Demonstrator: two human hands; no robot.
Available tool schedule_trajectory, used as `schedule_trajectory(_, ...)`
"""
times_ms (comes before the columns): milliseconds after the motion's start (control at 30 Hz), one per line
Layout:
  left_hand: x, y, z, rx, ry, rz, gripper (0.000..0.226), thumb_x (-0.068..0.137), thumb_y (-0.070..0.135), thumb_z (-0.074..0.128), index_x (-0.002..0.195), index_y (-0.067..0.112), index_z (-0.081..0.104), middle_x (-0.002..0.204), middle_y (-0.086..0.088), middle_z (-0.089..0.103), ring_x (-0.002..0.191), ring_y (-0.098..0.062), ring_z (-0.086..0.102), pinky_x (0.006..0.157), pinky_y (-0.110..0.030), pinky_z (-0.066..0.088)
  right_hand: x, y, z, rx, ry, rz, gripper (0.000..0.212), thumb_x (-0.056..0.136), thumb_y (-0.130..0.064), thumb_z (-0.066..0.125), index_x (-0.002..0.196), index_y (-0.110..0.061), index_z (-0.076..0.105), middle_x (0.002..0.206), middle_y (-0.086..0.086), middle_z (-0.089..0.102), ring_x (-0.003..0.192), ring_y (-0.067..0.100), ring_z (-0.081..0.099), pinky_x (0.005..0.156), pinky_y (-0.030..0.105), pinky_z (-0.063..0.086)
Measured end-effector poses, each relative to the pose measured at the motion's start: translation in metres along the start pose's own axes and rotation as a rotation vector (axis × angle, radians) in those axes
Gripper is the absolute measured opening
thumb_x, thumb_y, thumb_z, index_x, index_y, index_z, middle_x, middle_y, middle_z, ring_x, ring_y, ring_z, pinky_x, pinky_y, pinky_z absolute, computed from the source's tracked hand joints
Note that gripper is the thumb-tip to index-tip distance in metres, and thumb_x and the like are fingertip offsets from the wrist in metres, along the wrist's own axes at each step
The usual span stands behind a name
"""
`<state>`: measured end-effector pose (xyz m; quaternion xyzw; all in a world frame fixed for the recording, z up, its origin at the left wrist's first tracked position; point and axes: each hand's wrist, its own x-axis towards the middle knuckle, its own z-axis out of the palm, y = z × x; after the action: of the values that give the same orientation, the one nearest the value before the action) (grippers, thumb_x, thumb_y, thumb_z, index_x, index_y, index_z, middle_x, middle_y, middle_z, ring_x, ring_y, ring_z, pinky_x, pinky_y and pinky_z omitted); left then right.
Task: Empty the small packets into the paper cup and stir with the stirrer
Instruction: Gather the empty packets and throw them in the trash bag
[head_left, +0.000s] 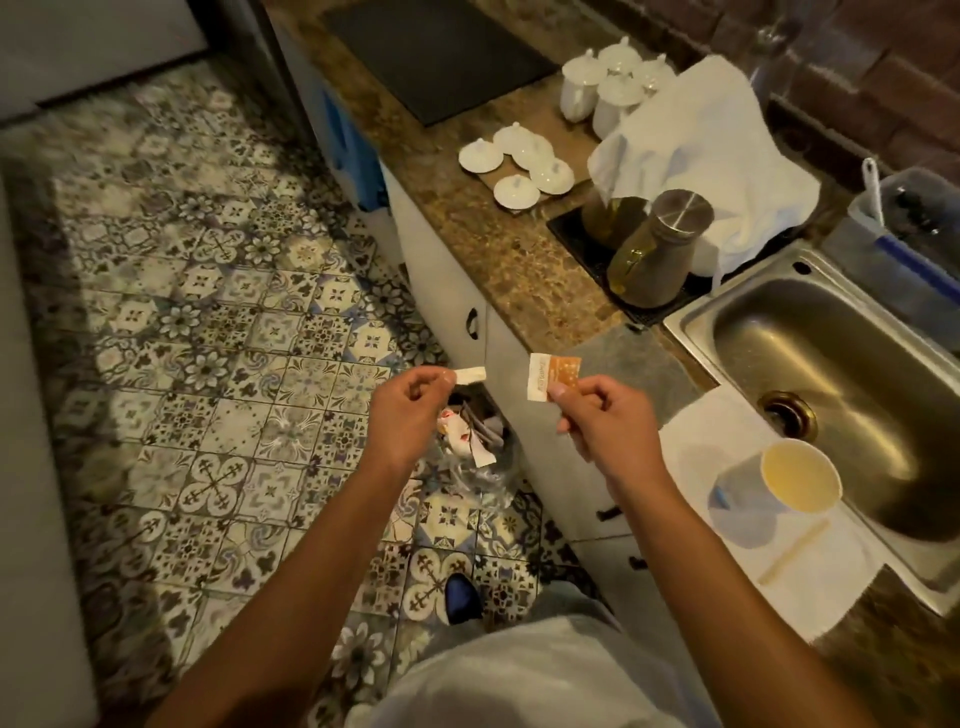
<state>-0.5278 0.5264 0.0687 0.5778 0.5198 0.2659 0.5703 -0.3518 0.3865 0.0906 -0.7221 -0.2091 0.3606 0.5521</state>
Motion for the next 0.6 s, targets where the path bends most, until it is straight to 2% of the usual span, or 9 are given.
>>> schedule_trajectory(67, 0.006, -0.004, -0.013, 0.019, 0.013, 0.001, 0.01, 0.093, 0.026, 0.07, 0.099, 0.02, 0.075, 0.083, 0.003, 0.073, 0.061, 0.004, 0.062, 0.055, -0.014, 0.048, 0.003, 0.0, 0.016, 0.014, -0.003, 0.009, 0.024, 0.091, -0.025, 0.076, 0.084, -0.003, 0.069, 0.059, 0.009, 0.065, 0.043, 0.014, 0.042, 0.044, 0.025, 0.034)
schedule_trajectory(133, 0.012, -0.01, -0.021, 0.01, 0.032, -0.019, 0.007, 0.092, 0.022, 0.07, 0.097, 0.019, 0.075, 0.079, 0.005, 0.071, 0.053, 0.008, 0.057, 0.053, -0.012, 0.045, 0.007, -0.001, 0.029, 0.014, -0.024, 0.015, 0.022, 0.09, -0.026, 0.077, 0.083, -0.006, 0.07, 0.059, 0.007, 0.064, 0.042, 0.009, 0.043, 0.044, 0.023, 0.035)
schedule_trajectory(300, 0.031, -0.028, -0.032, 0.026, 0.081, -0.072, 0.015, 0.092, 0.025, 0.071, 0.102, 0.015, 0.077, 0.071, 0.006, 0.067, 0.052, 0.003, 0.053, 0.056, -0.019, 0.044, 0.034, 0.004, 0.056, 0.048, -0.029, 0.041, 0.014, 0.09, -0.025, 0.077, 0.091, -0.011, 0.079, 0.053, -0.004, 0.062, 0.04, 0.0, 0.045, 0.044, 0.013, 0.037)
schedule_trajectory(367, 0.042, -0.039, -0.034, 0.057, 0.096, -0.108, 0.02, 0.091, 0.03, 0.07, 0.105, 0.016, 0.076, 0.069, 0.007, 0.064, 0.056, -0.003, 0.053, 0.058, -0.025, 0.044, 0.051, 0.011, 0.063, 0.022, -0.056, 0.06, 0.011, 0.092, -0.025, 0.075, 0.089, -0.016, 0.079, 0.055, -0.002, 0.063, 0.041, 0.0, 0.045, 0.046, 0.016, 0.037)
schedule_trajectory(467, 0.06, -0.049, -0.033, 0.069, 0.12, -0.149, 0.023, 0.092, 0.032, 0.07, 0.109, 0.017, 0.076, 0.072, 0.007, 0.065, 0.059, -0.005, 0.054, 0.06, -0.025, 0.044, 0.08, 0.028, 0.073, -0.004, -0.091, 0.125, 0.012, 0.094, -0.025, 0.072, 0.084, -0.025, 0.079, 0.056, 0.001, 0.065, 0.039, 0.002, 0.044, 0.046, 0.022, 0.035)
schedule_trajectory(600, 0.084, -0.059, -0.025, 0.066, 0.165, -0.176, 0.02, 0.093, 0.028, 0.069, 0.108, 0.017, 0.077, 0.077, 0.006, 0.07, 0.058, -0.002, 0.056, 0.06, -0.021, 0.047, 0.114, 0.048, 0.084, -0.045, -0.13, 0.237, 0.01, 0.093, -0.021, 0.073, 0.087, -0.017, 0.079, 0.055, 0.0, 0.064, 0.039, 0.004, 0.042, 0.043, 0.021, 0.034)
